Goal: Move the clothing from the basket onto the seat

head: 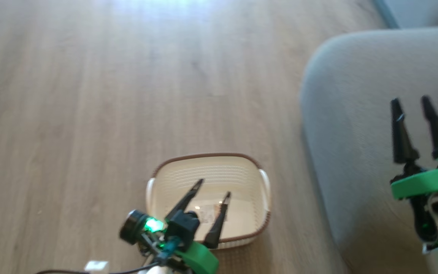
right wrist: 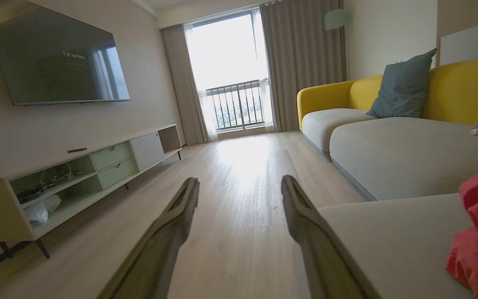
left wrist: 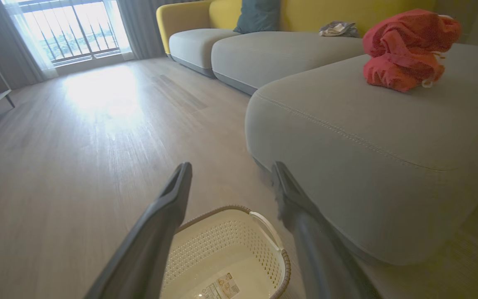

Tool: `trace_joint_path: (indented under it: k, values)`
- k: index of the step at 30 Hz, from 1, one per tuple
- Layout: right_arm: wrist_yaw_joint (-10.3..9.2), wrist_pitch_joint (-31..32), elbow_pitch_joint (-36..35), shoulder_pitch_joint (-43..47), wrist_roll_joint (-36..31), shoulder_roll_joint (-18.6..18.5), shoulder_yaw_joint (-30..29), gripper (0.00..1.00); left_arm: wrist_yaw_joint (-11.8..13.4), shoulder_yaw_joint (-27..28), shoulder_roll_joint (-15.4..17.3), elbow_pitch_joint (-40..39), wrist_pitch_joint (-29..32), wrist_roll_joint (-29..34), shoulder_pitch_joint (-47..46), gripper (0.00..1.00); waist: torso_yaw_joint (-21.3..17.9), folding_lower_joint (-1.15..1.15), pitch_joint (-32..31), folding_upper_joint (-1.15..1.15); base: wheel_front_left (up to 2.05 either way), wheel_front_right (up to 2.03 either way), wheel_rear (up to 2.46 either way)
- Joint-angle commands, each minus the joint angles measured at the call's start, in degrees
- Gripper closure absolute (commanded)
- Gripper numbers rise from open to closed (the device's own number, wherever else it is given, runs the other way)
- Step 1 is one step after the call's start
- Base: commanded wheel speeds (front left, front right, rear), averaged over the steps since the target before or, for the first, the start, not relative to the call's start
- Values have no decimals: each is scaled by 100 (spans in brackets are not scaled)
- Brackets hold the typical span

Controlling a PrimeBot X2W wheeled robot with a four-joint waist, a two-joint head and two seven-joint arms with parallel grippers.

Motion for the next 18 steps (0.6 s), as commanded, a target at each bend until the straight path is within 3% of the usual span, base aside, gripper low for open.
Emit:
trace_joint_path:
  k: [1, 10, 18]
  values:
    - [-1, -34, -208, -18, -2, -25, 109, 0, 59, 323, -30, -244, -28, 24, -65, 0, 554, 1, -157, 0, 0, 0, 0]
    - [-1, -35, -219, 466, -278, 473, 262, 0, 344, 1256, -12, -548, -28, 111, 395, 0, 1273, 1, -265, 0, 0, 0, 0]
    - [-1, -35, -168, 878, -552, 951, 222, 0, 653, 1560, -33, -734, -28, 176, 664, 0, 1411, 1, -304, 0, 0, 0, 0]
